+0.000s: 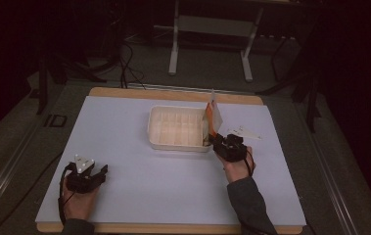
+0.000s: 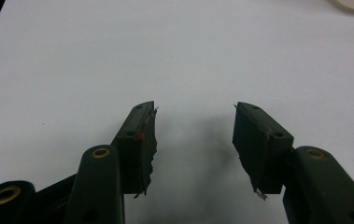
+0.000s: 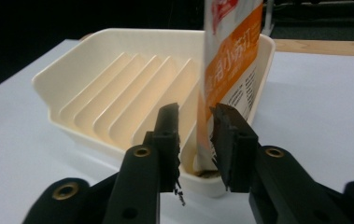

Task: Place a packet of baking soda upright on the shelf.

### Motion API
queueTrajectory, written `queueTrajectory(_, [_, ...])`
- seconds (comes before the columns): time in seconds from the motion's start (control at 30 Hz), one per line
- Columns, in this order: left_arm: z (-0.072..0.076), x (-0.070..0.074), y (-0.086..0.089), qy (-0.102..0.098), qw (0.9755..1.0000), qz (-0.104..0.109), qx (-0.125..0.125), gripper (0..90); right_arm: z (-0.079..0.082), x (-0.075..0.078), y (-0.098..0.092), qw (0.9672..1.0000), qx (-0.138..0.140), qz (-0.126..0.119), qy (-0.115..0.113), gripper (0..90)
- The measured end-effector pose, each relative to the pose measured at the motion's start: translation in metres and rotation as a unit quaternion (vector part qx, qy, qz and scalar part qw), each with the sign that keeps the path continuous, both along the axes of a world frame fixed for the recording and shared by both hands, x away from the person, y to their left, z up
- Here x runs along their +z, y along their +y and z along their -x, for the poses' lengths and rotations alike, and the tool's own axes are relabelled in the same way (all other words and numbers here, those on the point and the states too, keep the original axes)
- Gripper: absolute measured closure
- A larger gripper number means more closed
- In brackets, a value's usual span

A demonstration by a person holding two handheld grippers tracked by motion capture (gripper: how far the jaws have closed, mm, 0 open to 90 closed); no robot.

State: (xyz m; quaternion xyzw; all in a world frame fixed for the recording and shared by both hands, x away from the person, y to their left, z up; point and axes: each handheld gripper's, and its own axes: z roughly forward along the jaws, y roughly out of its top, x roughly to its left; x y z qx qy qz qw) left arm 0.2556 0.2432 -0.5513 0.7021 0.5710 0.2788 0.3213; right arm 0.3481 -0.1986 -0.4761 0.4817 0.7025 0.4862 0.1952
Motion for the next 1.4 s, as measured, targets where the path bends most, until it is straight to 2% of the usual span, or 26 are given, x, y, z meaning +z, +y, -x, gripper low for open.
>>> queueTrajectory(0.07, [0.0, 0.0, 0.0, 0.0, 1.0, 0.0, 0.0, 48.8, 0.003, 0.003, 0.0, 0.9999, 0.009, 0.015, -0.001, 68.2])
queueTrajectory(0.17, [0.0, 0.0, 0.0, 0.0, 1.0, 0.0, 0.0, 48.8, 0.009, 0.007, -0.001, 0.9991, 0.013, 0.039, -0.014, 65.3])
queueTrajectory(0.33, [0.0, 0.0, 0.0, 0.0, 1.0, -0.001, 0.0, 48.8, 0.017, 0.012, -0.004, 0.998, 0.026, 0.057, -0.009, 64.0])
queueTrajectory(0.7, [0.0, 0.0, 0.0, 0.0, 1.0, 0.0, 0.0, 48.7, 0.029, 0.018, -0.007, 0.9942, 0.077, 0.071, 0.024, 62.5])
queueTrajectory(0.87, [0.0, 0.0, 0.0, 0.0, 1.0, -0.001, 0.0, 48.6, 0.036, 0.017, -0.012, 0.993, 0.09, 0.07, 0.032, 62.4])
queueTrajectory(1.1, [0.0, 0.0, 0.0, -0.002, 1.0, -0.002, 0.001, 48.1, 0.046, 0.008, -0.018, 0.9898, 0.11, 0.079, 0.043, 60.6])
queueTrajectory(1.33, [0.0, 0.0, 0.0, -0.002, 1.0, -0.003, 0.002, 48.0, 0.056, -0.014, -0.023, 0.9862, 0.124, 0.092, 0.061, 58.0])
queueTrajectory(1.4, [0.0, 0.0, 0.0, 0.0, 1.0, -0.003, 0.005, 46.8, 0.058, -0.021, -0.027, 0.9861, 0.12, 0.095, 0.066, 56.2])
